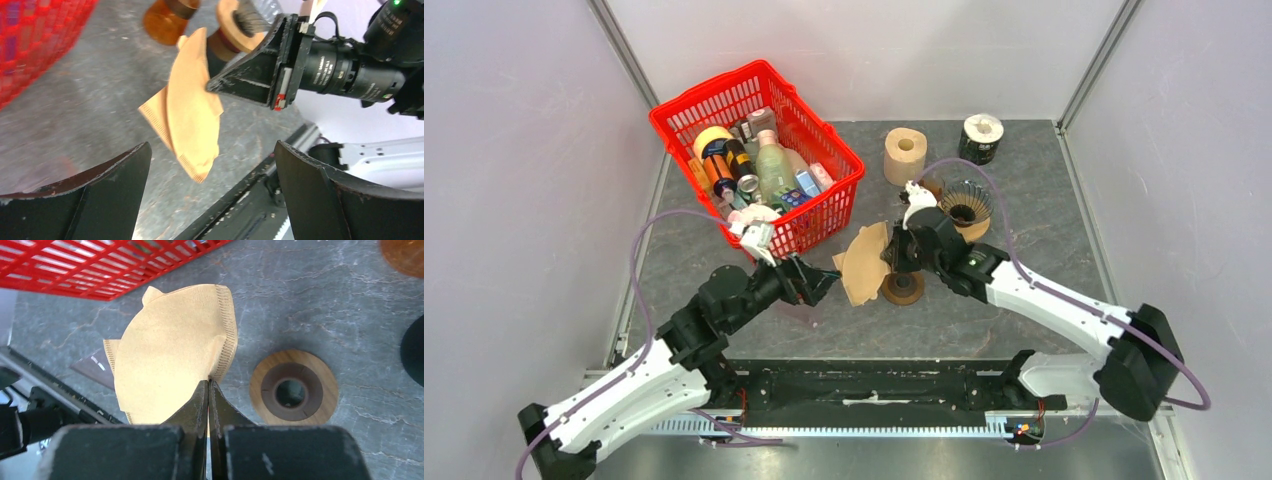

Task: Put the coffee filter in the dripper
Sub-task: Pick up the coffee filter from the center of the board.

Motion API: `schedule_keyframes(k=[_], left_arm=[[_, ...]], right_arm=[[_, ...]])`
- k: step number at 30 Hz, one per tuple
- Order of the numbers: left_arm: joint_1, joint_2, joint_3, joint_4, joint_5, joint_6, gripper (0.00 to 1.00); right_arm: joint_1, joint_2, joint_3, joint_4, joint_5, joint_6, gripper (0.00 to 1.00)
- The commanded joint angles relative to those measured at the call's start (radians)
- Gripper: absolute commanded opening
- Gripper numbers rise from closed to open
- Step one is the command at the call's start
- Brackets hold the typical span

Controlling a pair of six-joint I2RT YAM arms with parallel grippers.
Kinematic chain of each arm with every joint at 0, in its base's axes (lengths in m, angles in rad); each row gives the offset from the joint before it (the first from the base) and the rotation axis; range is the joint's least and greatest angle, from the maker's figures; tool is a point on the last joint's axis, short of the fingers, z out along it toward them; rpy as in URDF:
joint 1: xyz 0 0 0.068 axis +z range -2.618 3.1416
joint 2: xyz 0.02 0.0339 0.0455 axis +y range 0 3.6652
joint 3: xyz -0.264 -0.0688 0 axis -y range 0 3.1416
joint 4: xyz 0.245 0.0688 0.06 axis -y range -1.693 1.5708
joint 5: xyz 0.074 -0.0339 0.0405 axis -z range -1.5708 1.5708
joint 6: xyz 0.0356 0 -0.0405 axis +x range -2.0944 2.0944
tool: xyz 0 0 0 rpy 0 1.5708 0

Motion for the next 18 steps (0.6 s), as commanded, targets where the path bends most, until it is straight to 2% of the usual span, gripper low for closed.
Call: schedule_keyframes(k=[1,5,8,18], left_arm=[[-0.005,0.14,0.008,0.286,0.206,-0.088,1.0],[-0.005,0.281,0.017,0.405,0.298,-0.14,1.0],[-0.005,0.332,0.034,0.404,0.306,-0.145,0.99],[-0.005,0.254,0.01,0.32,0.197,-0.118,0.99]], right_arm=[[0.003,-0.094,-0.065,0.121,-0.097,-0.044,0.01],[0.003,-0.139,-0.098,0.146,-0.12,-0.066,0.01],[0.003,-0.163,-0.111,0.154,-0.12,-0.071,0.01],[0.003,-0.17,-0.107,0.148,-0.105,-0.094,0.01]])
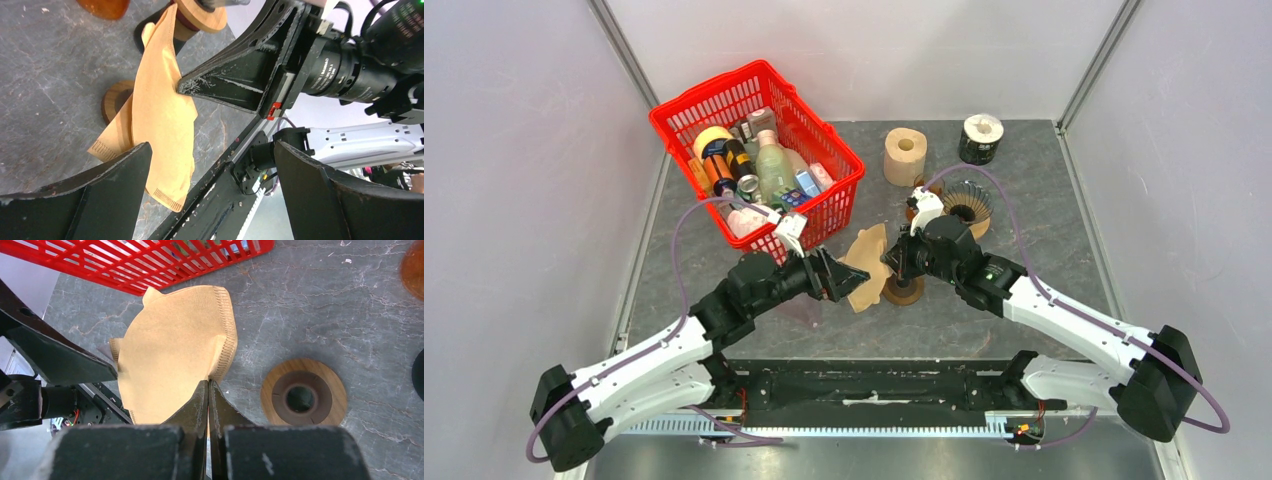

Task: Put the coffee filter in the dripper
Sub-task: Pick up the coffee filter from the center of the board.

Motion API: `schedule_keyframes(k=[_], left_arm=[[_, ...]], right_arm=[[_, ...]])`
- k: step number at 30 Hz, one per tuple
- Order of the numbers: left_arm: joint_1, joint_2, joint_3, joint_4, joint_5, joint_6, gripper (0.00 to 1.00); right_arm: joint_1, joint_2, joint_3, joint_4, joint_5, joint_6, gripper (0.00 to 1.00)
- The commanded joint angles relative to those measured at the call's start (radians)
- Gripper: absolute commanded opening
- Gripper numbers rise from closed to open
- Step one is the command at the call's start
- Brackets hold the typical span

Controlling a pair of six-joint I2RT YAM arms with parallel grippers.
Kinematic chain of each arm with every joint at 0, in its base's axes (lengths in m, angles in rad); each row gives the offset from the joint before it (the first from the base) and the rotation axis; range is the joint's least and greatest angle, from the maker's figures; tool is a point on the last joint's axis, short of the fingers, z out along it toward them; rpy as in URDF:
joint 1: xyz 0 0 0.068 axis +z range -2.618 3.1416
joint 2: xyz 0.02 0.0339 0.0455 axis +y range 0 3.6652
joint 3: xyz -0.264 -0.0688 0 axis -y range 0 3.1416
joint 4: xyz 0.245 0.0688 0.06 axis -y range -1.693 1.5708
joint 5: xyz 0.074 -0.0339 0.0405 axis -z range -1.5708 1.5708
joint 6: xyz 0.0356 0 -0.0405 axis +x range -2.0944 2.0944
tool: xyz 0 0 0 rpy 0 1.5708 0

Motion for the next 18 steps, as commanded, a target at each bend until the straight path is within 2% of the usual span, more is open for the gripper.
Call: schedule_keyframes(k=[1,18], left_arm=[[-0.005,-0.051,0.01,-0.006,-0.061,-0.004,0.99],[-0.005,-0.018,0.032,-0.042,-0.085,0.02,0.99]], right_arm=[[0.003,-0.013,0.008,0.04,-0.006,-0.027,0.01],[0.001,-0.028,0.008,0.066,-0.06,-0.018,0.01]])
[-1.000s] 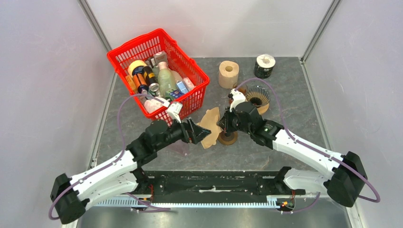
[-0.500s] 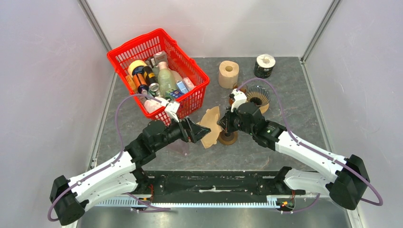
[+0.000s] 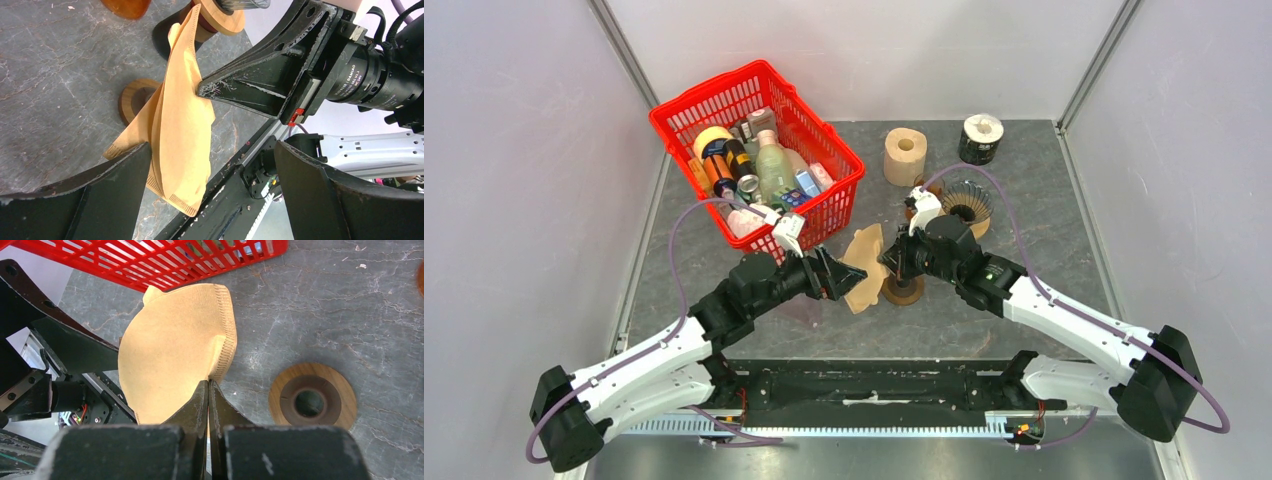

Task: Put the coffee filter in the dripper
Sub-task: Pick up the coffee filter from the center of the board.

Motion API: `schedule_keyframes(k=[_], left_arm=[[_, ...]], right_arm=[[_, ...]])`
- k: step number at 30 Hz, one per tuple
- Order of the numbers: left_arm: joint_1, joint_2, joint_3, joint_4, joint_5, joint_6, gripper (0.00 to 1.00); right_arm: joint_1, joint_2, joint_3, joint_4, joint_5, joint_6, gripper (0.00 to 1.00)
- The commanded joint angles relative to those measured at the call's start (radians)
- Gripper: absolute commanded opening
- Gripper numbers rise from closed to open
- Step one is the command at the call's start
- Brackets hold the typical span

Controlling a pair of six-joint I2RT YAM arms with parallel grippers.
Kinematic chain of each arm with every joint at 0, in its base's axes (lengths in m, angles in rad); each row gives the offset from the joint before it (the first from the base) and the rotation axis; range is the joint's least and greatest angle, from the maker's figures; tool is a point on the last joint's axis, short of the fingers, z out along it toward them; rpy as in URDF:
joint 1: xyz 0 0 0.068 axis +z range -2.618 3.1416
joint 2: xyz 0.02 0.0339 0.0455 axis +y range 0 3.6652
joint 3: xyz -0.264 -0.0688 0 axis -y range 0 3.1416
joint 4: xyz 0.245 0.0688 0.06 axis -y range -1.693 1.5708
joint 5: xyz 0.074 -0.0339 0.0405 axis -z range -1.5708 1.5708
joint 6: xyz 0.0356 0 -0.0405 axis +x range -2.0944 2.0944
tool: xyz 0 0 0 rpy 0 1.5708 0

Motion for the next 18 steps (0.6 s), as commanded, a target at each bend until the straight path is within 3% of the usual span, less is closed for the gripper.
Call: schedule_keyframes(k=[1,5,9,11,18], left_arm=[[-0.005,0.004,0.032,0.003,-0.015,0.019,0.98],[-0.005,0.015,0.034,0.012,-0.003,0.021,0.96],[-0.005,0.042,0.037,0.028,0.013,0.022,0.84],[-0.005,0.052,0.043,0.029,0.011,0.027,0.75],[-0.004,0.07,0.053,-0.006,-0.045,0.044,0.27]], right_arm=[[0.003,-0.028,0.009,0.047,-0.021,-0.008,0.01],[0.002,-0.021,0.006,0.067,-0.035,-0.003,0.01],[0.003,-0.005,0.009,0.086,-0.056,0.006,0.01],[0.002,0.007,0.011,0.088,-0.067,0.012,0.01],[0.003,0.026,0.006,0.092,-0.06,0.026,0.04]])
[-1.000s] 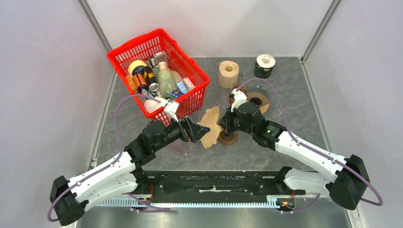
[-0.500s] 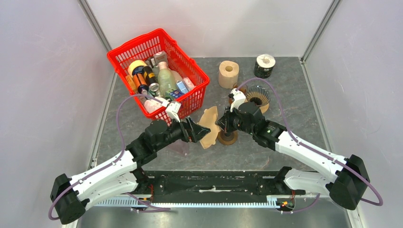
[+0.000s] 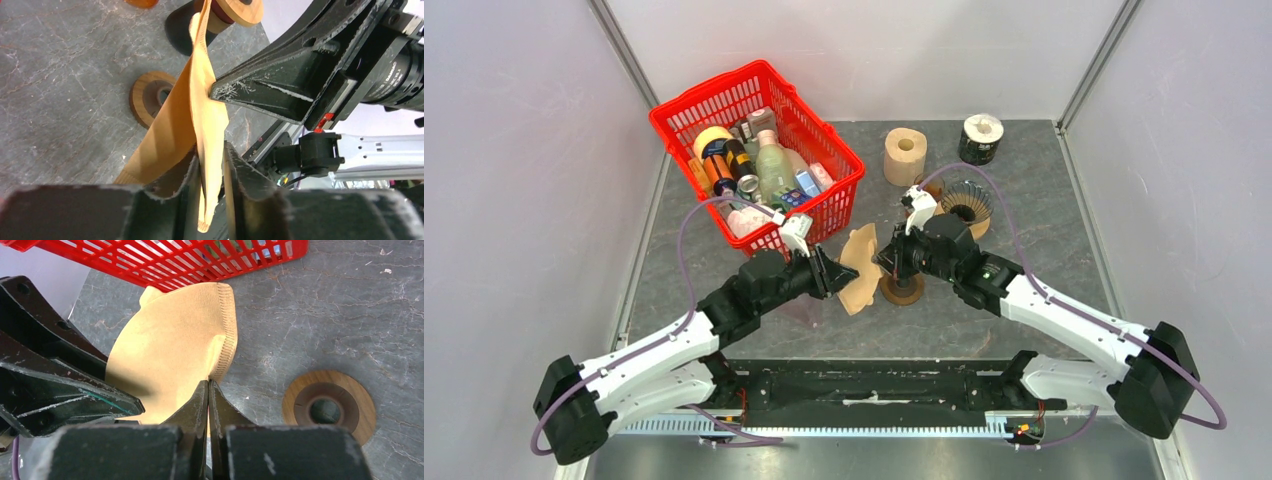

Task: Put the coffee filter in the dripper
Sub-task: Pick up the coffee filter from the center of the board.

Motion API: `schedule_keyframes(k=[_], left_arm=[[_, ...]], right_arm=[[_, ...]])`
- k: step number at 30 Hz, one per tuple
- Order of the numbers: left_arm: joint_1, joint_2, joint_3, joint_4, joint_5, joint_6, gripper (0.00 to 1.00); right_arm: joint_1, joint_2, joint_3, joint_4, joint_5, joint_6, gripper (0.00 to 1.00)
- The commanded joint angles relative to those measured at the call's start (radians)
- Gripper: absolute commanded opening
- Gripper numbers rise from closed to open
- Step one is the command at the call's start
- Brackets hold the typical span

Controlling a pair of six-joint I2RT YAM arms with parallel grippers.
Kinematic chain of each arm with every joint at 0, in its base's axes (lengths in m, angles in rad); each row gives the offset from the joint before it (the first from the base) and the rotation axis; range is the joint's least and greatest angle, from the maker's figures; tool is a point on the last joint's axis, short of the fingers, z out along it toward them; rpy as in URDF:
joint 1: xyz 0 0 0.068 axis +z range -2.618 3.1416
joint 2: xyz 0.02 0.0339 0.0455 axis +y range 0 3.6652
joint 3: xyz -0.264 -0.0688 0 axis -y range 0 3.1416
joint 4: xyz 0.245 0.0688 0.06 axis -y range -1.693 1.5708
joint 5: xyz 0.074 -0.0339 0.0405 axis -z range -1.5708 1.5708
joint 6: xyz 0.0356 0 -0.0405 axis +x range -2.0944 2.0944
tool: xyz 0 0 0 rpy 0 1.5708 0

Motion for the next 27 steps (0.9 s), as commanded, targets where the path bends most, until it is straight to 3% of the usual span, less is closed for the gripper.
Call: schedule_keyframes(k=[1,4,5,8,16,23,27], left_arm=[[-0.005,0.009,0.052,-0.018,-0.048,0.038,0.2],[-0.005,0.02,0.065,-0.06,-0.102,0.064,0.03],[-0.005,0.022,0.07,-0.079,-0.118,0.072,0.02],[-0.004,0.024,0.072,-0.13,-0.184,0.1,0.02],[-0.004,0.059,0.073,-0.154,-0.264,0.233,0.02],[-0.004,0.082,0.131,-0.103,-0.158,0.472,0.02],[-0.004,0.089,0.172,-0.047,-0.084,0.617,0.02]], right_arm=[[0.003,0.013,0.005,0.044,-0.007,0.016,0.06],[0.003,0.034,0.007,0.033,0.005,0.025,0.11],[0.003,0.044,0.005,0.028,0.014,0.03,0.13],[0.002,0.069,0.002,0.019,0.042,0.049,0.18],[0.003,0.075,0.0,-0.016,0.125,0.069,0.6],[0.002,-0.015,-0.004,-0.063,0.232,0.078,0.9],[0.003,-0.108,-0.007,-0.093,0.287,0.075,0.97]])
